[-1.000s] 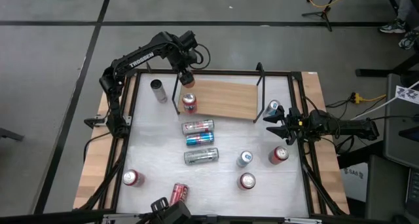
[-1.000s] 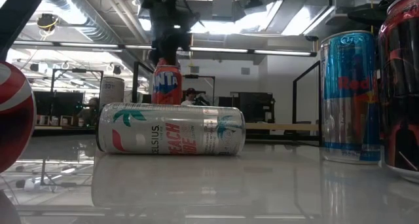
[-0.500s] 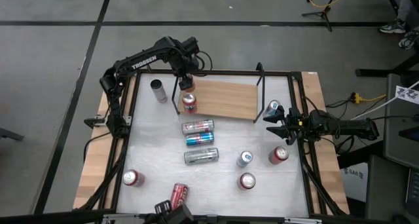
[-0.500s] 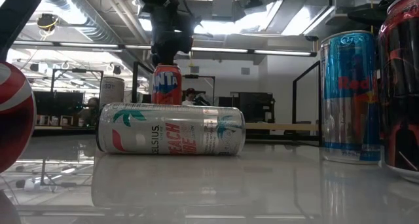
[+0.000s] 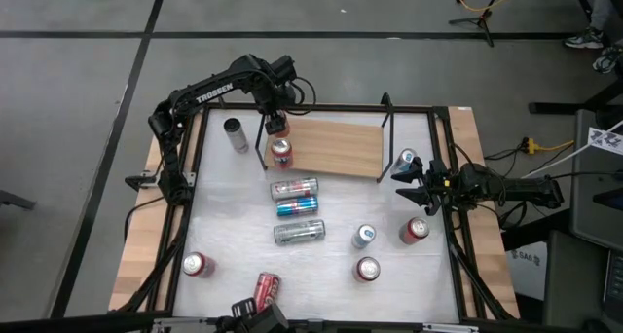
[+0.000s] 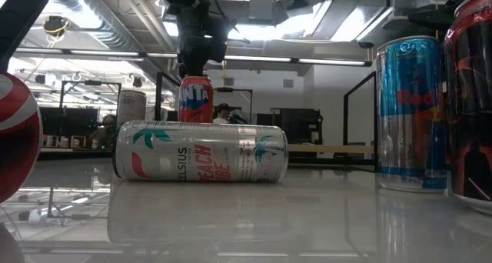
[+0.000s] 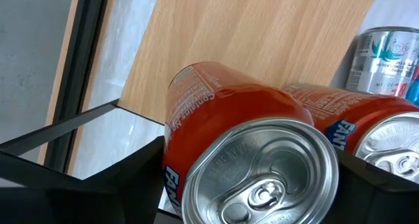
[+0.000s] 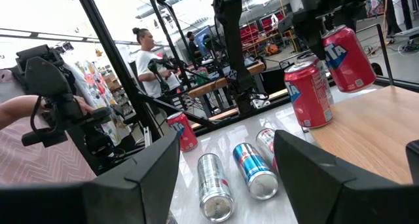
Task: Place canned beverage on shelf
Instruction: Put the right red soda can on the shelf aligned with the red soda can
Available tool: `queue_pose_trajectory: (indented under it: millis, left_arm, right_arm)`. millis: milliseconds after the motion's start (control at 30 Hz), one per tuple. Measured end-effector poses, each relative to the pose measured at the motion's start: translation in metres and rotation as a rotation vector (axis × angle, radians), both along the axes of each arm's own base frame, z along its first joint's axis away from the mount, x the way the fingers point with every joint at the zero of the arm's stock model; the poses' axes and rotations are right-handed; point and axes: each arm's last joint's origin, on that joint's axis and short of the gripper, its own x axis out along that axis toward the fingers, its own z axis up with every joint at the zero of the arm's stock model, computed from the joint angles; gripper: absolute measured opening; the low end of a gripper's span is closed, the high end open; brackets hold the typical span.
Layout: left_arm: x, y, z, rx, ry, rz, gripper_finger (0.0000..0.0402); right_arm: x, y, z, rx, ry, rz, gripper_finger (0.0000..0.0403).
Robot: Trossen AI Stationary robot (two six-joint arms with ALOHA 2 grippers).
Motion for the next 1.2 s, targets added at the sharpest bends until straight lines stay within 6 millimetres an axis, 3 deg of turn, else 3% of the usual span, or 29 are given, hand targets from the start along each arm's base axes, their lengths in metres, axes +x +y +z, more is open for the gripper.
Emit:
queue_pose_trajectory:
  millis: [733, 1200]
  left_arm:
    - [0.011, -0.01, -0.001, 0.018, -0.022, -0.05, 0.0301]
    - [0.023, -0.002, -0.028, -0.022, 0.036, -0.062, 0.0301]
  right_arm:
    - [0.0, 0.0, 0.0, 0.0, 0.0, 0.0, 0.0239]
    - [0.0, 0.0, 0.0, 0.0, 0.001, 0.0, 0.0239]
